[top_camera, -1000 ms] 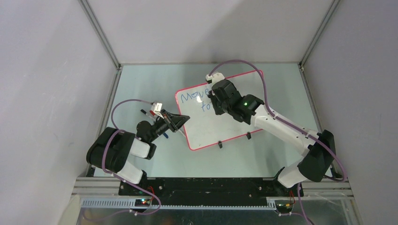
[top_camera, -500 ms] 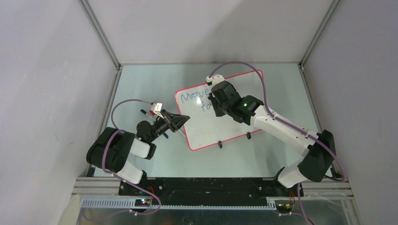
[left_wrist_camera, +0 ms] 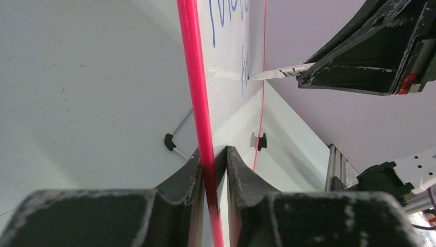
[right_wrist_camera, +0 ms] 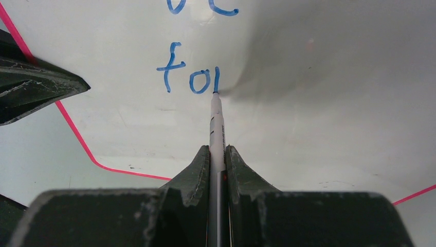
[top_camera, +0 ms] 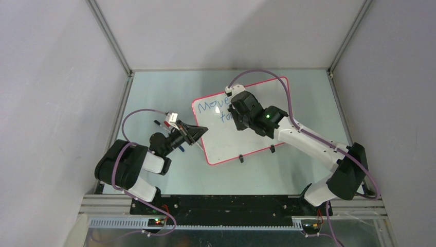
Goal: Write a sentence on the whiteboard
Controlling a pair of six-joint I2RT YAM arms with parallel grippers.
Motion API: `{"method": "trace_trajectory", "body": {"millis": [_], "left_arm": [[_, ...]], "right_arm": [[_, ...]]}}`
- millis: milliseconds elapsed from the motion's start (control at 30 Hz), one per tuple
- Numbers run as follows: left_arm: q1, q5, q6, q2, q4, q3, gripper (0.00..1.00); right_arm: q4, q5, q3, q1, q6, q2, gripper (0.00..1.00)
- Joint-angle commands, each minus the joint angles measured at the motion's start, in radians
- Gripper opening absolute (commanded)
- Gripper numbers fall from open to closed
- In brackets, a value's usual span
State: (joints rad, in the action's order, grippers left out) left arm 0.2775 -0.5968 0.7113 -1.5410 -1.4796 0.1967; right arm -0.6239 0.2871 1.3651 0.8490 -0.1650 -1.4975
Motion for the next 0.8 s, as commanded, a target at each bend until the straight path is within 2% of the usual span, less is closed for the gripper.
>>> {"method": "trace_trajectory", "body": {"millis": [0, 767], "left_arm": [[0.008, 0.012, -0.047, 0.012, -0.036, 0.019, 0.15], [0.008, 0.012, -0.047, 0.011, -0.038, 0.021, 0.15]], "right_arm": [[0.025, 0.019, -0.006, 0.000, -0.003, 0.023, 0.00], [0.028, 0.021, 0.073, -0.016, 0.016, -0.016, 0.00]]}}
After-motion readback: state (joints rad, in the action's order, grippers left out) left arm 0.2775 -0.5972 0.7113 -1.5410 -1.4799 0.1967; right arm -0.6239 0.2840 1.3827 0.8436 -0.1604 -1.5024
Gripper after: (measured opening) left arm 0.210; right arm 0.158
